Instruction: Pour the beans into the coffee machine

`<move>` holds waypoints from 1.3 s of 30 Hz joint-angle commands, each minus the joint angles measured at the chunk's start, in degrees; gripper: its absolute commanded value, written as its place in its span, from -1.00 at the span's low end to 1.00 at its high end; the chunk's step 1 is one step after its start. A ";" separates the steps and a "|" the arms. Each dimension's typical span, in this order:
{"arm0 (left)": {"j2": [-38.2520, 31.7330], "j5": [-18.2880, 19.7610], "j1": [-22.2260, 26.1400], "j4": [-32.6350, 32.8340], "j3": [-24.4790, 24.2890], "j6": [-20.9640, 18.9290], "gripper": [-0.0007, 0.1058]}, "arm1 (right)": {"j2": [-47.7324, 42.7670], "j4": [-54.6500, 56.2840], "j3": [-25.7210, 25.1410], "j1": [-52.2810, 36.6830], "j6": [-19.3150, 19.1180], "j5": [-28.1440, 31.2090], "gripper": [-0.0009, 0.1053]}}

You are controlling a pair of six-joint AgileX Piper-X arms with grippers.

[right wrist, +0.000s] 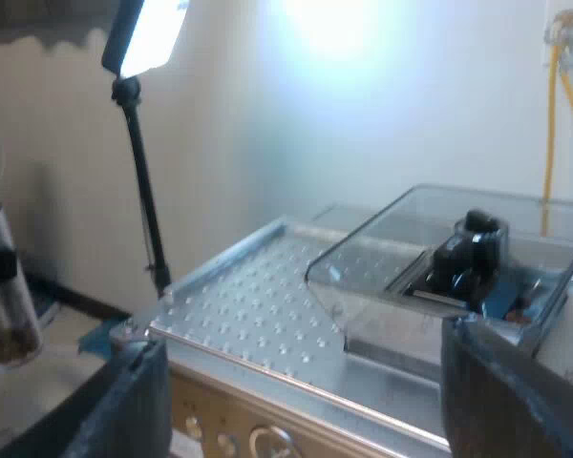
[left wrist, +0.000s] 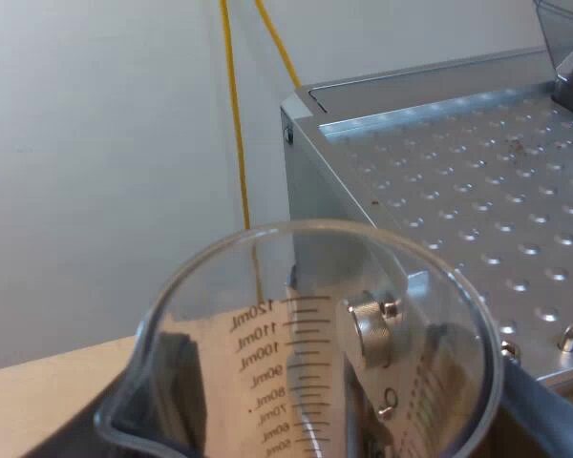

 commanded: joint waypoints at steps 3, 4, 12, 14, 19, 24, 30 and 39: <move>-0.58 0.35 -2.81 -0.08 -0.52 0.84 -0.23 | -0.22 -2.01 -0.30 0.13 -0.58 1.32 0.18; -0.58 -0.01 -3.86 -0.08 -0.52 1.93 -0.23 | -0.22 -2.01 -0.30 0.13 -0.58 1.32 0.18; 3.45 -2.65 -7.39 -0.08 -3.99 3.07 -0.23 | -0.22 -1.65 -0.30 0.13 -0.58 1.32 0.18; 4.74 -2.65 -7.39 -0.08 -5.42 3.07 -0.23 | -0.22 -1.67 -0.30 0.13 -0.58 1.32 0.18; 8.19 -2.65 -8.84 -0.08 -9.92 3.07 -0.23 | -0.22 -1.67 -0.30 0.13 -0.58 1.32 0.18; 12.69 -7.08 -12.88 1.75 -14.64 4.02 -0.23 | -0.22 -1.67 -0.30 0.13 -0.58 1.32 0.18; 18.53 -9.65 -15.62 5.12 -21.82 4.57 -0.23 | -0.22 -1.67 -0.30 0.13 -0.58 1.32 0.18; 27.37 -11.07 -17.99 9.10 -33.17 4.57 -0.23 | -0.22 -1.67 -0.30 0.13 -0.58 1.32 0.18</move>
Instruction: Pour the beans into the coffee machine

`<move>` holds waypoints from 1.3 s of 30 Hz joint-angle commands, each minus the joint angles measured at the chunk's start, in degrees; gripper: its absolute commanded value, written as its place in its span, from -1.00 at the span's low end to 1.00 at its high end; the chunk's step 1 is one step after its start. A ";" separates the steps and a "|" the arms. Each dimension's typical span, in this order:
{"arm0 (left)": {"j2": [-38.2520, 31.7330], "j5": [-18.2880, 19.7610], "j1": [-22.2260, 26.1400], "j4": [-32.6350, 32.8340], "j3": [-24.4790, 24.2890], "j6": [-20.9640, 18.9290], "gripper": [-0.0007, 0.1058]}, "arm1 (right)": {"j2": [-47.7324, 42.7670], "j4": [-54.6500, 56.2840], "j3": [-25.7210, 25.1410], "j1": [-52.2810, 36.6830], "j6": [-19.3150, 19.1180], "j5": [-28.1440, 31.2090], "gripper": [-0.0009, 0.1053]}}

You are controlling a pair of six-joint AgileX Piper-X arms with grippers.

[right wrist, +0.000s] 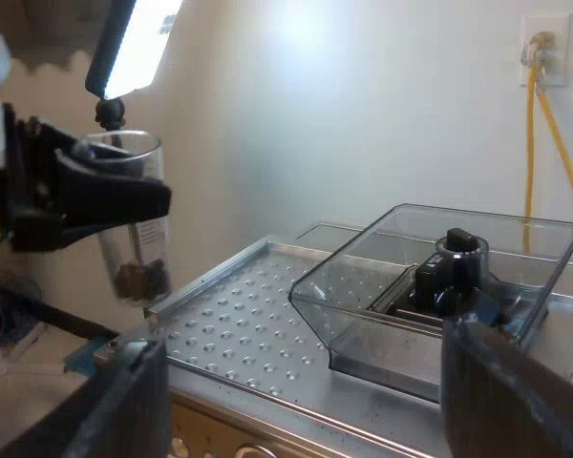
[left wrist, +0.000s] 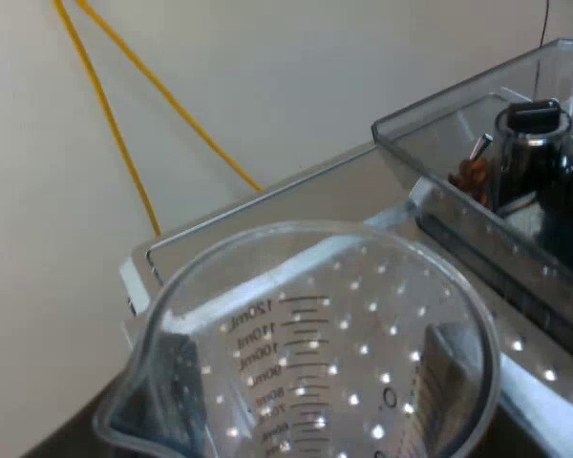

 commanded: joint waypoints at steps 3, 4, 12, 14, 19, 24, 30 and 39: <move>3.42 -2.34 -1.05 0.34 -5.22 -0.57 -0.23 | -0.22 -0.80 -0.30 0.13 -0.58 0.00 0.18; 3.95 -2.38 -1.07 0.62 -5.93 -0.57 -0.23 | -0.22 -0.80 -0.30 0.13 -0.58 0.00 0.18; 11.15 -5.12 -3.75 5.75 -14.11 -0.57 -0.23 | -0.22 -0.80 -0.30 0.13 -0.58 0.00 0.18; 12.67 -6.28 -4.71 5.75 -15.68 -0.45 -0.23 | -0.22 -0.80 -0.30 0.13 -0.58 0.00 0.18; 15.48 -8.51 -6.73 5.75 -19.02 0.73 -0.23 | -0.22 -0.80 -0.30 0.13 -0.58 0.00 0.18; 17.75 -8.71 -7.17 5.75 -21.00 0.84 -0.23 | -0.22 -0.80 -0.30 0.13 -0.58 0.00 0.18; 18.86 -11.86 -7.87 4.42 -21.25 9.00 -0.23 | -0.22 -0.80 -0.30 0.13 -0.58 0.00 0.18; 18.98 -13.89 -8.68 0.08 -21.25 23.96 -0.23 | -0.22 -0.80 -0.30 0.13 -0.58 0.00 0.18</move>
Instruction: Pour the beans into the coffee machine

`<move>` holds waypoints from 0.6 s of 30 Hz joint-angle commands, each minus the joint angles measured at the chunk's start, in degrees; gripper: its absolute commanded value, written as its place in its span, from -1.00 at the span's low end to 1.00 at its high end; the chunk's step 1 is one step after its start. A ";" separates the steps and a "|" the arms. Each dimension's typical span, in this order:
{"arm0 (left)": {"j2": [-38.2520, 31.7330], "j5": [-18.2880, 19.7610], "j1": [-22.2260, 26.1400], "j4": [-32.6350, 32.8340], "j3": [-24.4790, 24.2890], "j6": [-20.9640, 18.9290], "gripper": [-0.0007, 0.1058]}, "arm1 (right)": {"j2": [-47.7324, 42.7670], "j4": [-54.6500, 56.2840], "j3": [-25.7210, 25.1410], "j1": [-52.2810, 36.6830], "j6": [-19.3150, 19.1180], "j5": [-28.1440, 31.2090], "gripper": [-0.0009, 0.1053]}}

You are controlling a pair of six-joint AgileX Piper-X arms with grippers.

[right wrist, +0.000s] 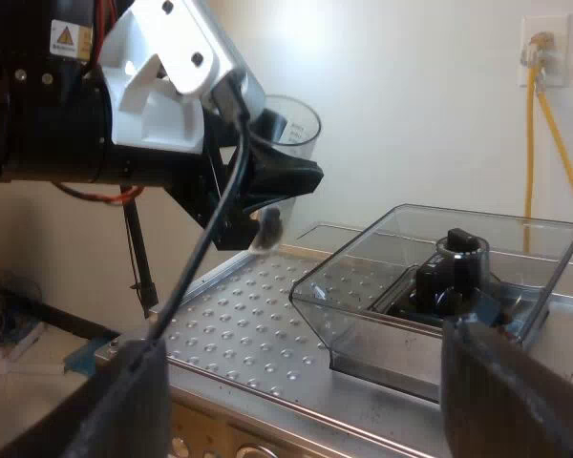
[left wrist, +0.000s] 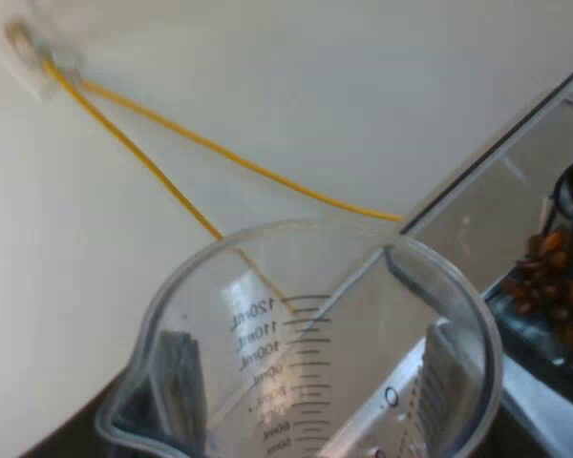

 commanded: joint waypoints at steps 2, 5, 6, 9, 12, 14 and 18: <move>-0.14 -1.08 -0.32 -1.35 -0.62 7.62 -0.23 | -0.22 -0.80 -0.30 0.13 -0.58 0.00 0.18; -0.14 -1.08 -0.32 -1.35 -0.62 12.34 -0.23 | -0.22 -0.80 -0.30 0.13 -0.58 0.00 0.18; -0.14 -1.08 -0.32 -1.60 -0.62 13.40 -0.23 | -0.22 -0.80 -0.30 0.13 -0.58 0.00 0.18; -0.14 -1.08 -0.32 -2.69 -0.62 16.54 -0.23 | -0.22 -0.80 -0.30 0.13 -0.58 0.00 0.18; -0.14 -1.08 -0.32 -3.97 -0.62 22.45 -0.23 | -0.22 -0.80 -0.30 0.13 -0.58 0.00 0.18; -0.14 -1.08 -0.50 -4.01 -0.62 24.98 -0.23 | -0.22 -0.80 -0.30 0.13 -0.58 0.00 0.18; 0.00 -0.07 -1.63 -4.00 -0.62 32.04 -0.23 | -0.22 -0.80 -0.30 0.13 -0.58 0.00 0.18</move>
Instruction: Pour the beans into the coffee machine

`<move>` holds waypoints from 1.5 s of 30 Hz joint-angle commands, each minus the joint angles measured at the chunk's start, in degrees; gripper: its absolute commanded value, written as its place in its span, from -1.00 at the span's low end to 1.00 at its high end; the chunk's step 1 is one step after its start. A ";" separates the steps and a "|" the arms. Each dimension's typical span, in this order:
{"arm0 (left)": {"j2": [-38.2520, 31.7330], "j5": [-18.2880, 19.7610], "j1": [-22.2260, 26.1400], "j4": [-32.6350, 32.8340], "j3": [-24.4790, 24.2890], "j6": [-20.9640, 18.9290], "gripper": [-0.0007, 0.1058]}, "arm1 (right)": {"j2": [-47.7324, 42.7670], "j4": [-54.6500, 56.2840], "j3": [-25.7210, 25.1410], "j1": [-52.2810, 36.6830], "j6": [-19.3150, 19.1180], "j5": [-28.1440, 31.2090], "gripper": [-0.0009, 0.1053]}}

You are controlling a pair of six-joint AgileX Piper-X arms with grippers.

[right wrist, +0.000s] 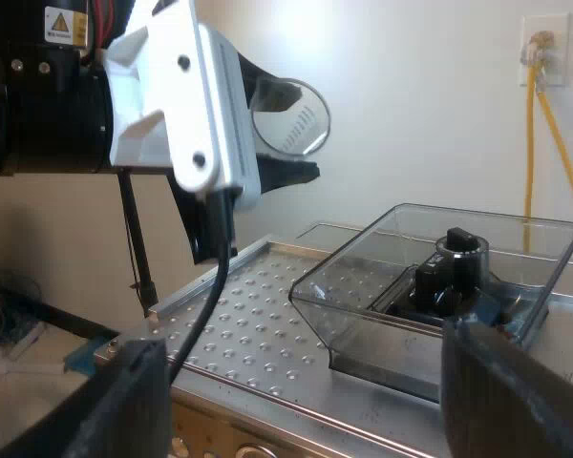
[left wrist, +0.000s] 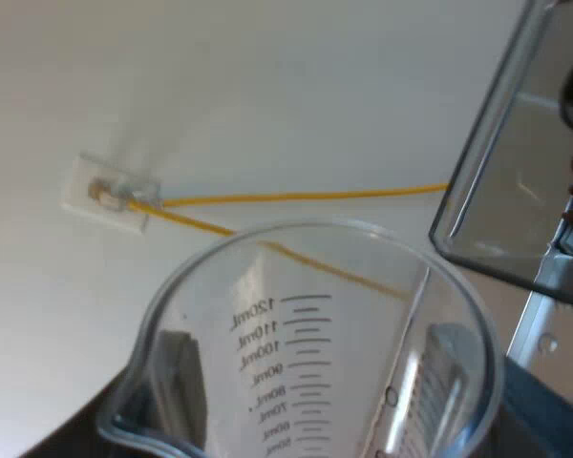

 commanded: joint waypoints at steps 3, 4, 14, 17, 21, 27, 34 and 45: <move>0.60 0.23 -2.44 -1.67 -0.62 8.44 -0.23 | -0.22 -0.80 -0.30 0.13 0.52 0.00 0.18; 0.86 0.20 -2.64 -1.71 -0.62 9.12 -0.23 | -0.22 -0.80 -0.30 0.13 1.06 0.00 0.18; 2.80 -4.90 -4.04 -2.93 -0.62 28.47 -0.23 | -0.22 -0.80 -0.30 0.13 2.53 0.00 0.18; 2.96 -4.90 -4.04 -2.94 -0.62 29.64 -0.23 | -0.22 -0.80 -0.30 0.13 2.53 0.00 0.18; 3.50 -4.79 -4.04 -3.07 -0.62 32.10 -0.23 | -0.22 -0.80 -0.30 0.13 2.53 0.00 0.18; 4.10 -4.63 -4.04 -3.07 -0.62 36.45 -0.23 | -0.22 -0.80 -0.30 0.13 2.53 0.00 0.18; 4.10 -4.63 -4.04 -3.36 -0.62 39.72 -0.23 | -0.22 -0.80 -0.30 0.13 2.53 0.00 0.18; 4.10 -4.63 -4.04 -3.36 -0.62 39.72 -0.23 | -0.22 -0.80 -0.30 0.13 2.53 0.00 0.18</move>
